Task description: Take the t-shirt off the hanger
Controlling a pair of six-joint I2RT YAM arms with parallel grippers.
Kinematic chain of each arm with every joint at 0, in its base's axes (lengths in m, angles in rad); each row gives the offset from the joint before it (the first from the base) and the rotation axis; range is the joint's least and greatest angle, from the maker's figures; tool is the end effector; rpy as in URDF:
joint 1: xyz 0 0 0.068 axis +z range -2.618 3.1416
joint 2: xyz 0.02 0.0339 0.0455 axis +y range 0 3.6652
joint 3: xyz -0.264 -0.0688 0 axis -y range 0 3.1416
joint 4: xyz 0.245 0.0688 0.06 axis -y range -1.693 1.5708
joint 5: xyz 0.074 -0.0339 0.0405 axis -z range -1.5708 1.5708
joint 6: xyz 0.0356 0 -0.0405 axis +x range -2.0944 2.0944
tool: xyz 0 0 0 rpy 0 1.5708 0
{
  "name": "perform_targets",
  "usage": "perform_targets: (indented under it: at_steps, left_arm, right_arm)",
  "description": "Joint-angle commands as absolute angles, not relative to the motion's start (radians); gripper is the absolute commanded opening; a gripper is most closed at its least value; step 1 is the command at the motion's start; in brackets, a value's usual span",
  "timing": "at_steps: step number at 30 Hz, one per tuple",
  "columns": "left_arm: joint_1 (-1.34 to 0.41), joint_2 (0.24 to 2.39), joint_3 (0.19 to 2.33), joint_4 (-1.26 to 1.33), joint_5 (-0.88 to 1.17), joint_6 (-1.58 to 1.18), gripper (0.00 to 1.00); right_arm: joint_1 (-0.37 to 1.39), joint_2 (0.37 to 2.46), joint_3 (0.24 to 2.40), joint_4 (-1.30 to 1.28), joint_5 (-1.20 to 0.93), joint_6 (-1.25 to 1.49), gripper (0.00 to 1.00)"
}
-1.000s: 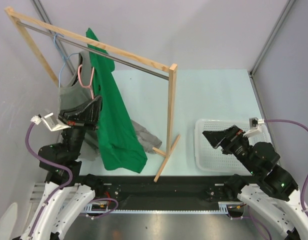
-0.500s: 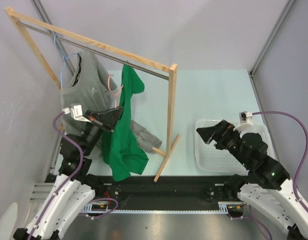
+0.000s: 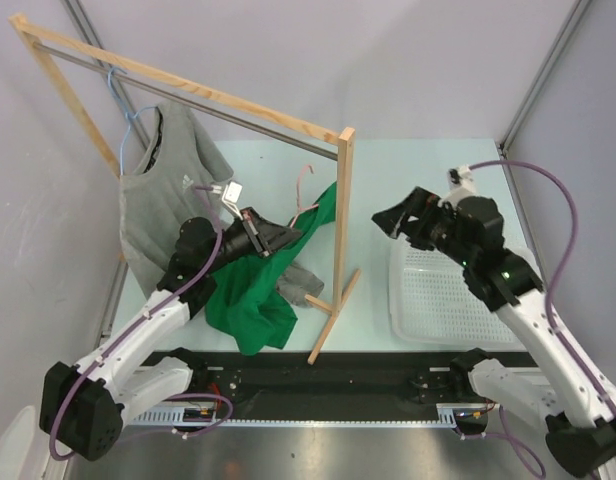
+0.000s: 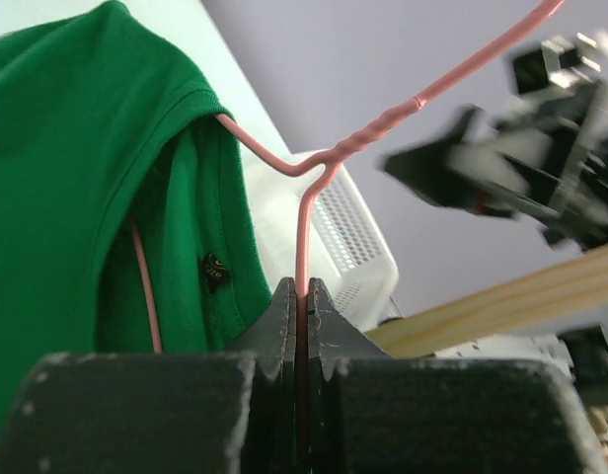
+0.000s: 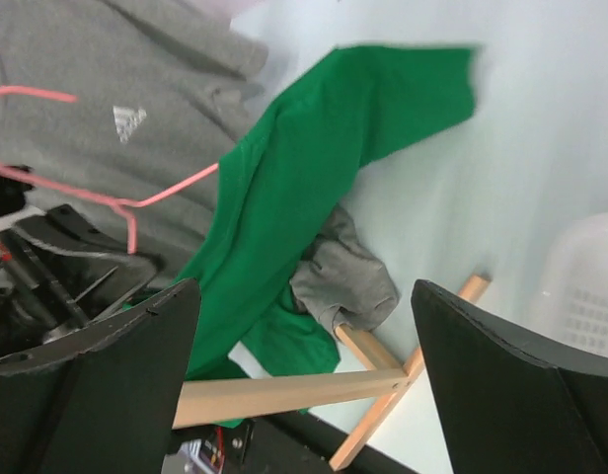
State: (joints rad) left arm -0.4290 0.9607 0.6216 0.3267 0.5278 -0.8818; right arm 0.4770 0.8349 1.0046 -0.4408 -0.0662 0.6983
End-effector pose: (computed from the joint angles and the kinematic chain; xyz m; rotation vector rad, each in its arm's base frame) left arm 0.1967 -0.1097 0.3037 0.0611 1.7769 -1.4021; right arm 0.1585 0.0846 0.3804 0.1652 1.9275 0.8681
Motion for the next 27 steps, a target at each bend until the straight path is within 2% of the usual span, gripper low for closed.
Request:
perform_targets:
  at_steps: [1,4,8,12,20,27]
  left_arm:
    - [-0.474,0.951,0.718,0.394,0.592,-0.899,0.00]
    - [-0.497,0.962,0.749,0.355,0.592,-0.888,0.00]
    - [-0.512,0.954,0.752,0.333,0.583,-0.884,0.00]
    - [-0.520,0.956,0.753,0.316,0.581,-0.885,0.00]
    - [-0.537,0.943,0.747,0.319,0.592,-0.888,0.00]
    - [-0.546,0.928,0.746,0.311,0.609,-0.887,0.00]
  right_arm:
    - [0.472,0.952,1.073,-0.302,-0.295,0.657,0.93]
    - [0.537,1.032,1.121,-0.325,-0.261,0.608,0.93]
    - [0.603,1.081,1.134,-0.276,-0.236,0.615,0.83]
    - [0.641,1.098,1.118,-0.218,-0.222,0.626,0.81]
    - [0.649,1.144,1.112,-0.170,-0.184,0.660,0.71]
    - [0.649,1.169,1.121,-0.152,-0.134,0.676,0.66]
